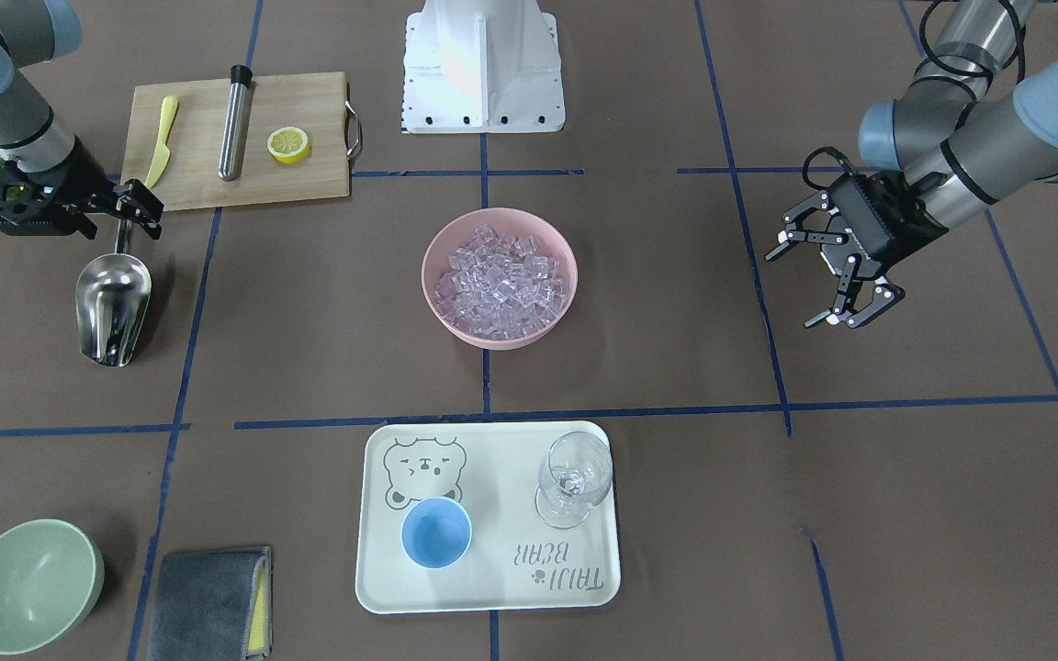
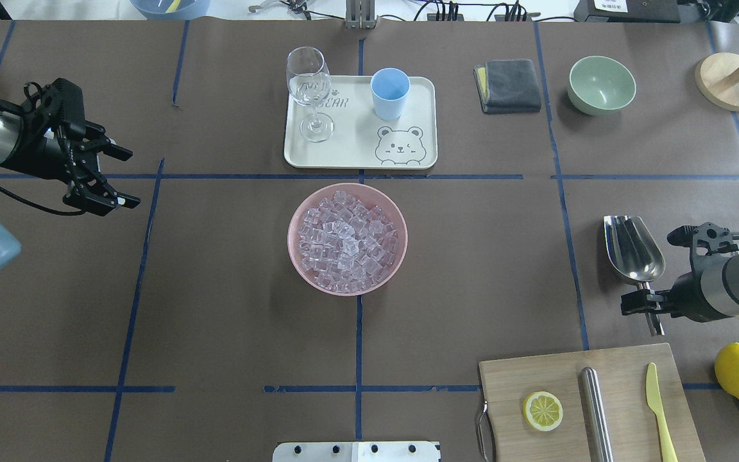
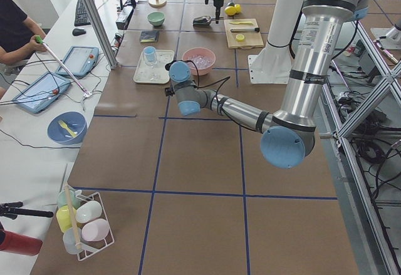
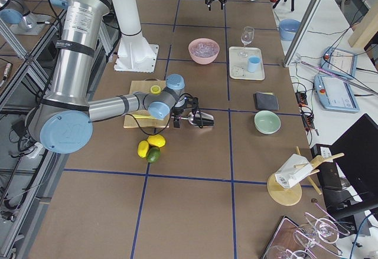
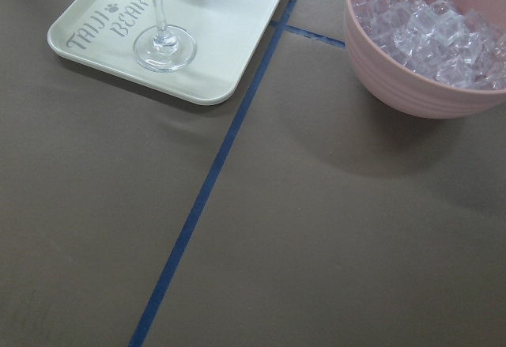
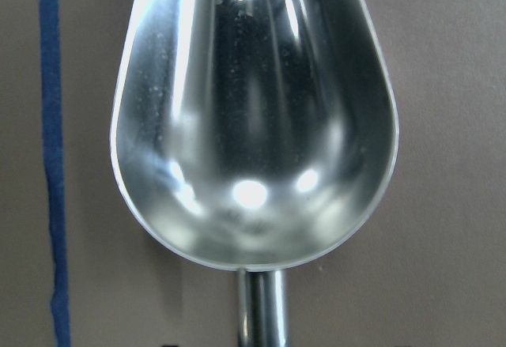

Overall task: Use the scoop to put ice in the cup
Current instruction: 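Grasp the metal scoop handle with the right gripper while the left arm advances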

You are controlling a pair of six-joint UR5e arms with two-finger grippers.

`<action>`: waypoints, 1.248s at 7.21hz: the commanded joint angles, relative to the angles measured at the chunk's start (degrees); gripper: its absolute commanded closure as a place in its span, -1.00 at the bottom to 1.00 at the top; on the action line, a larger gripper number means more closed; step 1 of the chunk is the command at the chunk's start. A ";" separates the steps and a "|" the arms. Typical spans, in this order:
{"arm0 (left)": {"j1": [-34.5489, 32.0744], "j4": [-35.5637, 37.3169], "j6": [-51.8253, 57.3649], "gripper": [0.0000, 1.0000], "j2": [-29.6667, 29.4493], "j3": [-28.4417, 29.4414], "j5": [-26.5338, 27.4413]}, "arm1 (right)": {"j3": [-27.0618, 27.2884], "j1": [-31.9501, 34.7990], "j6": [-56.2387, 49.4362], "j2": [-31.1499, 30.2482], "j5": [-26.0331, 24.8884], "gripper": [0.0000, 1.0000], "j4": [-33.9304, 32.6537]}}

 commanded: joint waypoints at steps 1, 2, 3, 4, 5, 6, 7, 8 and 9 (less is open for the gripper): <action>0.02 0.04 0.00 -1.00 0.00 0.24 0.00 | 0.10 -0.50 -0.07 -0.01 -0.01 -0.28 -0.04; 0.02 -0.05 0.00 -1.00 0.00 0.59 0.00 | 0.36 -0.33 -0.07 -0.10 0.07 0.00 -0.04; 0.02 -0.05 0.09 -1.00 0.00 0.68 0.00 | 0.54 -0.33 -0.16 -0.18 0.07 0.30 0.05; 0.10 -0.05 0.09 -1.00 0.00 0.94 0.00 | 0.89 -0.24 -0.16 -0.27 0.16 0.86 -0.04; 0.28 -0.05 0.17 -1.00 -0.09 1.29 0.00 | 1.33 0.02 -0.16 -0.62 0.16 1.00 -0.04; 0.28 -0.05 0.09 -1.00 -0.09 1.38 0.00 | 1.59 -0.06 -0.25 -0.54 0.51 1.00 0.05; 0.28 -0.05 0.09 -1.00 -0.18 1.29 0.00 | 3.08 0.11 -0.25 -0.45 0.17 1.00 0.05; 0.28 -0.05 0.00 -1.00 -0.18 1.12 0.00 | 5.53 2.64 -0.16 -0.54 0.42 1.00 -0.12; 0.28 -0.05 -0.09 -1.00 -0.53 1.03 0.00 | 7.99 5.01 -0.77 0.07 1.12 1.00 -0.04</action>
